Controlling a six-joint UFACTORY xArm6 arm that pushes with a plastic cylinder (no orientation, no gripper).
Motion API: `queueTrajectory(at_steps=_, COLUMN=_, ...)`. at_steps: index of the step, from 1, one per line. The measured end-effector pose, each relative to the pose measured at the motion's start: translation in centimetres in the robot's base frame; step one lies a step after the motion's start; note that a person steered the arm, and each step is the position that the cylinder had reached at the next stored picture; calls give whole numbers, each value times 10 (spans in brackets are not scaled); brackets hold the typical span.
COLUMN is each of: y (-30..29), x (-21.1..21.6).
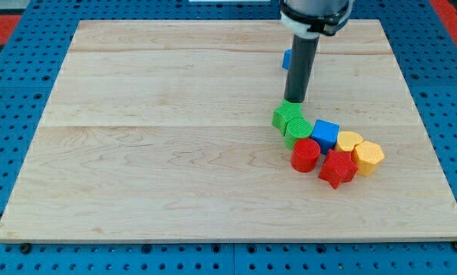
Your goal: Move blue triangle towards the center
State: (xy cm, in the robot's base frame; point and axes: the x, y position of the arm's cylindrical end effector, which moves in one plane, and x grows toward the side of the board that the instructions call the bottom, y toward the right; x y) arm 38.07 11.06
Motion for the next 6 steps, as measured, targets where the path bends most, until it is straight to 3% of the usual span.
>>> queueTrajectory(at_steps=1, y=52, x=-13)
queueTrajectory(at_steps=3, y=44, x=-103)
queueTrajectory(at_steps=6, y=-55, x=-75)
